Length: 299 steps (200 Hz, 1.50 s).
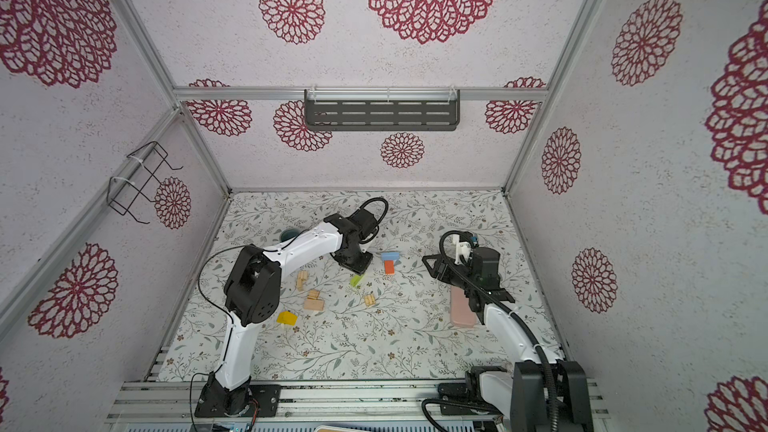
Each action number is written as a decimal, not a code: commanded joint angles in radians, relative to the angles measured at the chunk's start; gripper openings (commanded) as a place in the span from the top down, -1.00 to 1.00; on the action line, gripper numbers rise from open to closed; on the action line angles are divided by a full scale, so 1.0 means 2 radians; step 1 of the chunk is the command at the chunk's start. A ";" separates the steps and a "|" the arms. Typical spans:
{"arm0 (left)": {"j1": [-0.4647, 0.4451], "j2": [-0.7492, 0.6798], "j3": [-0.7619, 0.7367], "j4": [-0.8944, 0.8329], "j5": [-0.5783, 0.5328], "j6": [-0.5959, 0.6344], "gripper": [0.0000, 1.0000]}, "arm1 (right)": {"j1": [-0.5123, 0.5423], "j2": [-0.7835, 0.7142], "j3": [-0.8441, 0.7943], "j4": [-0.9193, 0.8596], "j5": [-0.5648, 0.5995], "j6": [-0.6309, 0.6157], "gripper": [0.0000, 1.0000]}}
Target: Build the wood block tower
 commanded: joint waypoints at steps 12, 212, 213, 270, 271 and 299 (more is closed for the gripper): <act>0.001 -0.008 -0.014 0.017 0.008 -0.002 0.15 | -0.001 0.001 0.001 0.017 -0.007 0.002 -0.23; 0.004 0.009 -0.030 0.036 0.018 -0.005 0.28 | -0.001 0.003 -0.002 0.021 -0.007 0.003 -0.23; 0.004 0.010 -0.030 0.036 0.018 -0.005 0.28 | -0.001 0.003 -0.002 0.021 -0.007 0.003 -0.23; 0.005 0.007 -0.034 0.037 0.020 -0.006 0.51 | -0.001 0.004 -0.002 0.022 -0.007 0.003 -0.23; 0.005 0.007 -0.034 0.037 0.019 -0.006 0.52 | -0.001 0.004 -0.002 0.022 -0.007 0.004 -0.23; 0.005 0.007 -0.033 0.033 0.018 -0.003 0.65 | -0.001 0.003 -0.003 0.022 -0.007 0.004 -0.23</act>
